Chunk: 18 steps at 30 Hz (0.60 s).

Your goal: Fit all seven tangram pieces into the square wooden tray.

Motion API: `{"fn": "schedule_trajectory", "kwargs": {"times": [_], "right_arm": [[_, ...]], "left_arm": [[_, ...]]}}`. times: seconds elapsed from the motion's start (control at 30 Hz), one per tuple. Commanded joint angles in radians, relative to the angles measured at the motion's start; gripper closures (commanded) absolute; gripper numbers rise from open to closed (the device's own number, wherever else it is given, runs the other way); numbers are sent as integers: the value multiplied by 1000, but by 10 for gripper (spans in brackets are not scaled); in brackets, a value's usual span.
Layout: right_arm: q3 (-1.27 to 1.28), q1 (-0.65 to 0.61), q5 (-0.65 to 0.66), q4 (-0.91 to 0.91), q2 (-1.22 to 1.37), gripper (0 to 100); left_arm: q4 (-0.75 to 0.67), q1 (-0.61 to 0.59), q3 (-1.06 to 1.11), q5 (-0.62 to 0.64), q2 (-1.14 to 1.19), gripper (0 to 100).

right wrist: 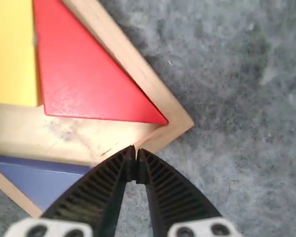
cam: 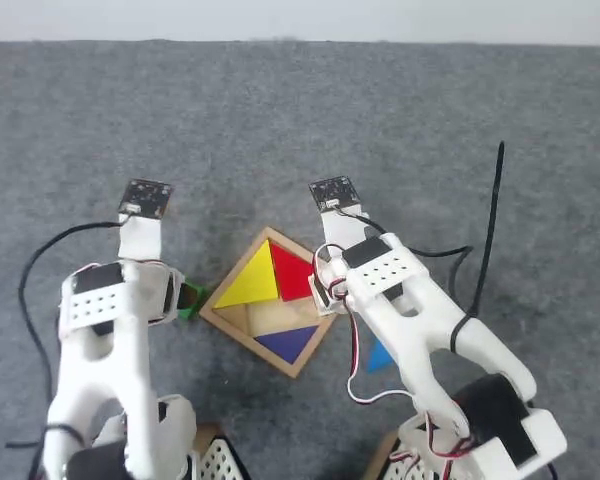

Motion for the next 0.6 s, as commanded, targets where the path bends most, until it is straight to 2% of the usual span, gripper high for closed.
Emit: {"fn": "schedule_trajectory", "kwargs": {"times": [0.0, 0.1, 0.47, 0.57], "right_arm": [[-3, -2, -11, -1, -62, 972], [-3, -2, -11, -1, -62, 972], [-2, -2, -9, -1, -59, 972], [-2, -2, -9, -1, -56, 972]], "left_arm": [[-51, 12, -56, -94, 114, 735], [15, 9, -136, -166, 203, 735], [18, 9, -331, -342, 407, 739], [68, 11, -412, -388, 494, 739]]}}
